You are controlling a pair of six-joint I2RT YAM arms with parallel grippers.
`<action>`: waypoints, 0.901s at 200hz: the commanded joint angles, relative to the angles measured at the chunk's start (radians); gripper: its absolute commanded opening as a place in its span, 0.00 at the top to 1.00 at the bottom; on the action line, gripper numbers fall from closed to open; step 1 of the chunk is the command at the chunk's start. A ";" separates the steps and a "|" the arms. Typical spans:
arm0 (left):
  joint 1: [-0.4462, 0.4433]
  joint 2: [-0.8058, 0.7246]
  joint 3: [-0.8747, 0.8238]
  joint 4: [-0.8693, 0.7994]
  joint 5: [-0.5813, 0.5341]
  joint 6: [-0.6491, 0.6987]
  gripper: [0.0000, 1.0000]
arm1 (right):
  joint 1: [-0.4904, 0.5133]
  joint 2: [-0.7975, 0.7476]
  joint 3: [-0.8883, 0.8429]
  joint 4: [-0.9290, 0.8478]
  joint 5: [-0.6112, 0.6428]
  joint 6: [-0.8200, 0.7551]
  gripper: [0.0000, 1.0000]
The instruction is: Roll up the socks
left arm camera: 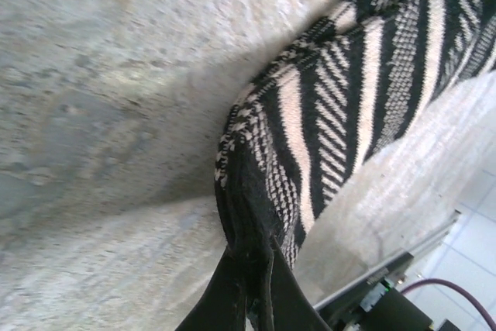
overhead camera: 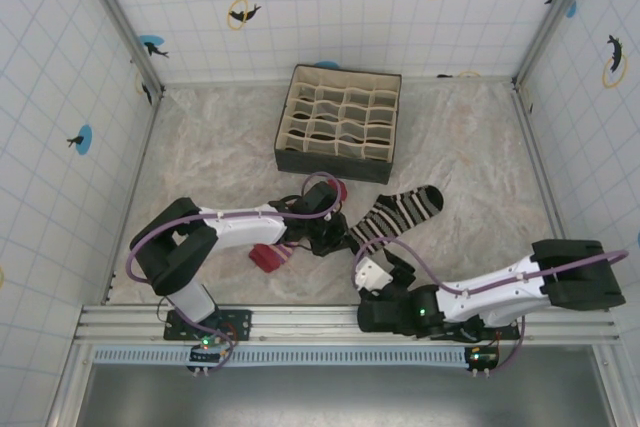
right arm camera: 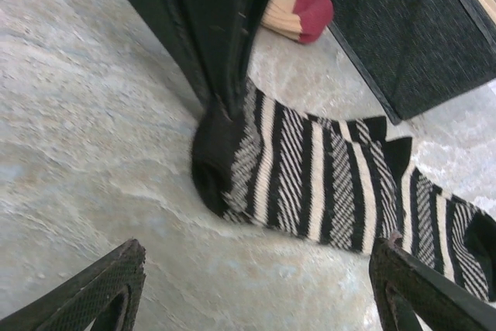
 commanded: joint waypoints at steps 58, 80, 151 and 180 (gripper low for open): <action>0.004 0.041 0.019 0.028 0.085 -0.011 1.00 | -0.166 0.007 -0.036 0.297 -0.181 -0.162 0.28; 0.004 0.049 0.021 0.028 0.079 -0.012 1.00 | -0.230 0.010 -0.048 0.336 -0.289 -0.196 0.31; 0.005 0.077 0.035 0.032 0.091 -0.012 1.00 | -0.275 0.077 -0.063 0.374 -0.325 -0.208 0.38; 0.005 0.075 0.031 0.027 0.096 -0.012 1.00 | -0.276 0.128 -0.049 0.378 -0.269 -0.197 0.41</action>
